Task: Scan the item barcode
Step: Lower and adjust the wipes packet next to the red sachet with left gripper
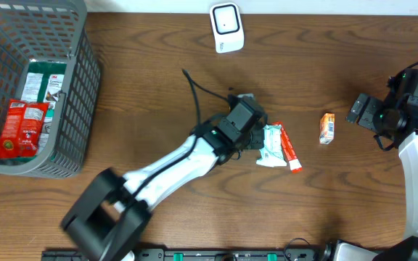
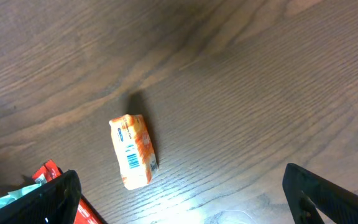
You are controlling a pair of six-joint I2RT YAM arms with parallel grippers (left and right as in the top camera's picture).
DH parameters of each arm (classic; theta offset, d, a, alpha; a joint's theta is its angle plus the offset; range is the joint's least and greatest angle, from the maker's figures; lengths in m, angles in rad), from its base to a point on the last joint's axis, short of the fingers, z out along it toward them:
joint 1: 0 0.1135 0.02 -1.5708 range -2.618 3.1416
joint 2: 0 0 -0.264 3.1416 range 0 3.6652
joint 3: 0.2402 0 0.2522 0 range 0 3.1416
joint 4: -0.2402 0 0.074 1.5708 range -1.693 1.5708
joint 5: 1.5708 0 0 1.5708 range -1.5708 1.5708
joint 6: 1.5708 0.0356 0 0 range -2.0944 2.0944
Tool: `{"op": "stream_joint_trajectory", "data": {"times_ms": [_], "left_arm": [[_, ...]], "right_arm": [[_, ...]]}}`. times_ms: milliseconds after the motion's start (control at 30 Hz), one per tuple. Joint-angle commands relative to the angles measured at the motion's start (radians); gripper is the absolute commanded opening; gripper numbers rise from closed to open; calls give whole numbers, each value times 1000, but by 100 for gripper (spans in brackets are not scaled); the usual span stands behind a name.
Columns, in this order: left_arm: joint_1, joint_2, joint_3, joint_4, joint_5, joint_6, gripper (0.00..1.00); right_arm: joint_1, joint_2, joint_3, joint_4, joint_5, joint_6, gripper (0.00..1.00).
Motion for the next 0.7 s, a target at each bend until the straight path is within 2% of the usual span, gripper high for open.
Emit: {"op": "stream_joint_trajectory", "data": {"times_ms": [0, 233, 433, 667], "left_arm": [[2, -15, 3, -9, 134, 122, 7], [1, 71, 2, -49, 314, 179, 7], [2, 200, 2, 19, 454, 179, 7], [2, 285, 1, -14, 433, 190, 7]], "right_arm": [[-4, -1, 10, -1, 3, 14, 99], [-4, -1, 10, -1, 3, 14, 99], [-4, -1, 10, -1, 3, 14, 99], [-4, -1, 10, -1, 3, 14, 99]]}}
